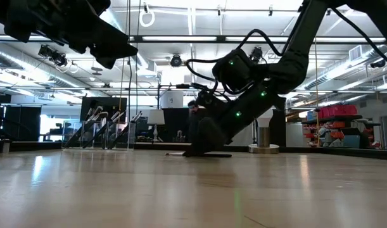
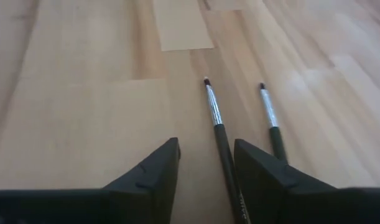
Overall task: Put items in baskets/containers
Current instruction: Put the eyeshadow brush into the transparent organizer
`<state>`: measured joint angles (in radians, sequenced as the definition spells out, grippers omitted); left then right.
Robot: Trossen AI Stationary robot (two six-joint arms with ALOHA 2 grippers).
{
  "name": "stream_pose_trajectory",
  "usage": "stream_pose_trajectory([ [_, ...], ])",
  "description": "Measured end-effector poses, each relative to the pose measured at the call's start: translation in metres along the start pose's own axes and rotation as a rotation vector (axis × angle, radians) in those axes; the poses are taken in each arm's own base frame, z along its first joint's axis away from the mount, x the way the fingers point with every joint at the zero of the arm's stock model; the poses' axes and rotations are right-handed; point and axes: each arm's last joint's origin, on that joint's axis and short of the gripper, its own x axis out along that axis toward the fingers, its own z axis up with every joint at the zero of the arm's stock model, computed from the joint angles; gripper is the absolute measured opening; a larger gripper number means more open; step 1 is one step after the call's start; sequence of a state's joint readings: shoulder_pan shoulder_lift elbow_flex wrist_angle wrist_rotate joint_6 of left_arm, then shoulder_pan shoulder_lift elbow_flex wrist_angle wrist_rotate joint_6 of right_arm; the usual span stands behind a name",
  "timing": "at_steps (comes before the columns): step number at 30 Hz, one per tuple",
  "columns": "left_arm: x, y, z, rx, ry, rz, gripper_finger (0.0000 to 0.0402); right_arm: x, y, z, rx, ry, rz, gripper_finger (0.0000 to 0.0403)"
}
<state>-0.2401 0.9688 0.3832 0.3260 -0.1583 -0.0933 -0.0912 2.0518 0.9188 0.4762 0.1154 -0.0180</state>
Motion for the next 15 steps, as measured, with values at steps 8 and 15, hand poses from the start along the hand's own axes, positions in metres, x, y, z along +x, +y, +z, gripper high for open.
stream_pose_trajectory([
  [8,0.000,0.000,0.000,0.000,0.001,0.000,0.0188,-0.002,0.014,0.000,-0.033,-0.007,0.098,0.0153],
  [15,0.000,0.000,0.000,-0.001,0.001,0.000,0.0188,-0.002,0.018,0.000,-0.075,-0.013,0.075,0.0164],
])
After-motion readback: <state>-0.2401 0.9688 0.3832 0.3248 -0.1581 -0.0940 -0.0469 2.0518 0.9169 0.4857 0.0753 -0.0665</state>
